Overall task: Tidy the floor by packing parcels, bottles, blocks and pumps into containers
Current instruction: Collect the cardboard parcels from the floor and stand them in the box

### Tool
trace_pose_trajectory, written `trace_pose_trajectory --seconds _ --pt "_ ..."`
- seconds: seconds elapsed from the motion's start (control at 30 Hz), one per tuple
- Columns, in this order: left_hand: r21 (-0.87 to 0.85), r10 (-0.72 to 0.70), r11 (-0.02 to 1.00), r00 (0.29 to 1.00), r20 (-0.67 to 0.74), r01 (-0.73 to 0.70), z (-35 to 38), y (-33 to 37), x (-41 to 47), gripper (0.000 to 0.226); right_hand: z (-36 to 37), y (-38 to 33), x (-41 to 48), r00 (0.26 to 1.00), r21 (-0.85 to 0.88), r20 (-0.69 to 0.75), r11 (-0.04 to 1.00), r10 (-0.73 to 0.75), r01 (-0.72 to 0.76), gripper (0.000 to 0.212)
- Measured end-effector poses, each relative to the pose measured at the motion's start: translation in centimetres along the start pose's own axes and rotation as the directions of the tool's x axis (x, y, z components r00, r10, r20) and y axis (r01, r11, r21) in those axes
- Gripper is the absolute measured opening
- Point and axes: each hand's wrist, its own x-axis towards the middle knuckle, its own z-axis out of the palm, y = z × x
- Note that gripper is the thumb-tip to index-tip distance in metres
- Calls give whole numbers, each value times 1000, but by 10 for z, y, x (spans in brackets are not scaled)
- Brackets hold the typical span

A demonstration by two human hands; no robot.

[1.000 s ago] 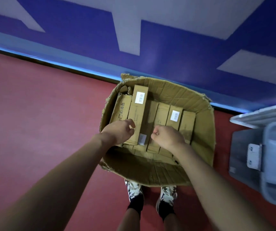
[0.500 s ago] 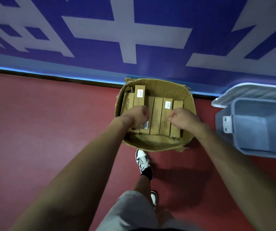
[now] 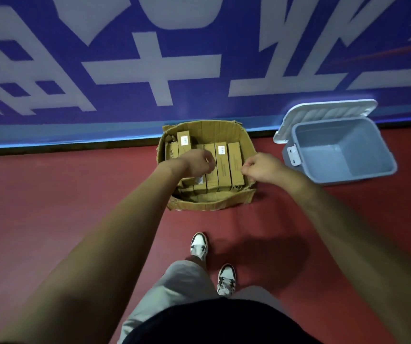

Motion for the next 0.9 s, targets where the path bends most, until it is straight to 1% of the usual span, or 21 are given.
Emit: trace_pose_trajectory --seconds 0.07,0.2,0.27,0.4,0.57,0.63,0.7,0.77,0.83,0.9 --pt "58 29 998 999 44 -32 3 7 -9 22 2 2 -19 999 24 -35 999 27 -27 21" --pt "270 74 958 992 105 -101 6 9 -26 27 17 -2 -51 992 97 -77 991 97 -89 20" --pt "317 98 938 984 148 -142 7 1 -33 24 32 -9 -63 986 149 -94 981 140 -125 19" --pt "330 135 918 956 260 -219 8 -30 -58 15 71 -31 -92 961 207 -125 954 245 -216 22" --pt "323 151 905 919 363 -276 14 -68 -94 14 135 -57 -137 924 331 -152 899 351 -287 25" --pt "343 142 890 899 414 -299 21 -75 -109 14 155 -64 -159 911 355 -158 883 381 -307 25" --pt "383 166 850 874 457 -361 31 -77 -121 15 174 -67 -182 897 373 -145 863 418 -342 25" --pt "386 194 824 846 497 -415 45 -73 -128 16 191 -65 -205 871 394 -142 834 470 -386 29" --pt "408 202 784 815 543 -467 62 -67 -137 20 208 -63 -233 840 469 -145 784 523 -408 31" --pt "437 227 717 775 590 -543 84 -57 -150 22 223 -61 -265 823 526 -153 751 547 -400 32"
